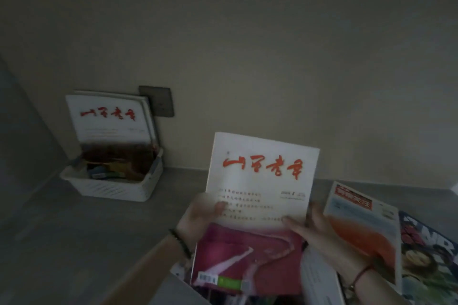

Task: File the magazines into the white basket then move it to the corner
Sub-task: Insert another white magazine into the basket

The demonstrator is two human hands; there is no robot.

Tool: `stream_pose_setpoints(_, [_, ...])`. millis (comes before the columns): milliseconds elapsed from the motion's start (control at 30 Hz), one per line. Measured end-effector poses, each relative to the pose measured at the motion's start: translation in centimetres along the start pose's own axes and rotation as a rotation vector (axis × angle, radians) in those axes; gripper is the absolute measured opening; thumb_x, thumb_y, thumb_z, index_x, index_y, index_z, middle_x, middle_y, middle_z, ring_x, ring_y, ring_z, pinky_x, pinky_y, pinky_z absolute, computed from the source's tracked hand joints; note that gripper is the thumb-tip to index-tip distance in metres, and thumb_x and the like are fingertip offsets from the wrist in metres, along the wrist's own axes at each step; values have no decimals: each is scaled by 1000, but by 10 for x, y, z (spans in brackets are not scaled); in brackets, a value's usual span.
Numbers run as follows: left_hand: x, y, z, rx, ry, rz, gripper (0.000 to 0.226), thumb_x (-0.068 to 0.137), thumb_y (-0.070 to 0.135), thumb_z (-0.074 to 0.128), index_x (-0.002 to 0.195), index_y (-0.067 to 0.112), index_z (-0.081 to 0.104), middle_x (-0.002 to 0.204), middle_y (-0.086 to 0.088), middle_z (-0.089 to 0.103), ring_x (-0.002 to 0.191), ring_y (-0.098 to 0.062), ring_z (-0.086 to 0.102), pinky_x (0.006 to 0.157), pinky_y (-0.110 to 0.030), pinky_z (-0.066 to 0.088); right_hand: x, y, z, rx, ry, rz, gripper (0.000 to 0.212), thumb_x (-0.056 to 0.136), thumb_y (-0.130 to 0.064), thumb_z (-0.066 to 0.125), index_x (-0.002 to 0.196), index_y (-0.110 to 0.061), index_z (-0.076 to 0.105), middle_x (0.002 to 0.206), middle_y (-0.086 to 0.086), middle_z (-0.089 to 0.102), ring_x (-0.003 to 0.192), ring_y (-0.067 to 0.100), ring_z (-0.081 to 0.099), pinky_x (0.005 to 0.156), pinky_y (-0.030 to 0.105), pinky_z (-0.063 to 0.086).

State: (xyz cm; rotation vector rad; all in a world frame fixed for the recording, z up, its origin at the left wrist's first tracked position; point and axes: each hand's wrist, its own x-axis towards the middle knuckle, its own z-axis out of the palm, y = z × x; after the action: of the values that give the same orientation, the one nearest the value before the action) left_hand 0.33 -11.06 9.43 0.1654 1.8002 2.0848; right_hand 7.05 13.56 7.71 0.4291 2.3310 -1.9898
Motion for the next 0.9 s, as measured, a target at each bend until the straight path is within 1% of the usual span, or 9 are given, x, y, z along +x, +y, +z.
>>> stream_pose_setpoints(133, [-3, 50, -70, 75, 88, 103, 31, 83, 6, 57, 113, 0, 57, 111, -15, 64, 94, -28, 65, 87, -42, 54, 17, -39, 60, -118, -156, -132, 27, 72, -34, 65, 96, -40, 55, 113, -17, 60, 90, -10, 62, 70, 11, 52])
stream_pose_setpoints(267, [5, 102, -146, 296, 301, 280, 26, 87, 6, 53, 112, 11, 56, 111, -5, 58, 96, -20, 59, 84, -32, 50, 54, -96, 142, -289, -8, -421, 26, 85, -10, 60, 111, -11, 62, 107, -10, 58, 95, 9, 58, 65, 2, 46])
stream_pose_setpoints(367, [20, 132, -207, 384, 456, 274, 31, 86, 16, 58, 115, 5, 58, 113, -7, 61, 104, -25, 58, 90, -39, 48, 85, -139, 205, -379, 117, -509, 23, 81, -8, 63, 103, -1, 66, 94, 0, 65, 84, 12, 58, 59, 11, 42])
stream_pose_setpoints(467, [38, 154, -261, 458, 578, 275, 32, 82, 22, 63, 108, 3, 64, 112, -15, 65, 93, -22, 60, 80, -32, 49, 116, -168, 258, -333, 205, -553, 17, 80, -4, 63, 95, 2, 68, 96, 14, 70, 77, 13, 56, 47, 0, 38])
stream_pose_setpoints(567, [61, 167, -303, 463, 673, 281, 34, 79, 25, 67, 106, 5, 65, 110, -14, 67, 86, -17, 59, 75, -29, 49, 144, -184, 300, -264, 201, -501, 18, 85, -2, 55, 99, 1, 65, 96, 7, 65, 78, 13, 54, 45, 0, 36])
stream_pose_setpoints(633, [76, 169, -326, 446, 693, 252, 34, 77, 24, 69, 104, 4, 65, 112, -15, 67, 91, -19, 59, 80, -30, 49, 161, -187, 322, -269, 176, -460, 18, 87, -2, 52, 98, -3, 65, 92, -3, 60, 78, 6, 54, 53, 4, 39])
stream_pose_setpoints(700, [88, 160, -344, 442, 696, 223, 33, 77, 22, 70, 104, 4, 65, 112, -16, 66, 88, -17, 57, 80, -28, 48, 174, -182, 338, -274, 177, -425, 18, 85, -1, 52, 77, -9, 65, 76, -4, 62, 60, -2, 55, 49, 5, 40])
stream_pose_setpoints(800, [104, 135, -365, 462, 691, 171, 32, 77, 21, 70, 101, 1, 66, 111, -21, 67, 83, -18, 55, 75, -29, 49, 191, -167, 354, -312, 218, -307, 14, 78, -4, 58, 66, -10, 64, 61, 3, 58, 49, 7, 49, 48, 19, 40])
stream_pose_setpoints(900, [119, 111, -380, 489, 658, 117, 33, 78, 21, 69, 102, -2, 66, 111, -21, 67, 80, -17, 55, 69, -25, 46, 205, -148, 365, -332, 240, -221, 23, 73, -6, 62, 53, -16, 60, 57, 3, 61, 53, 14, 54, 46, 20, 39])
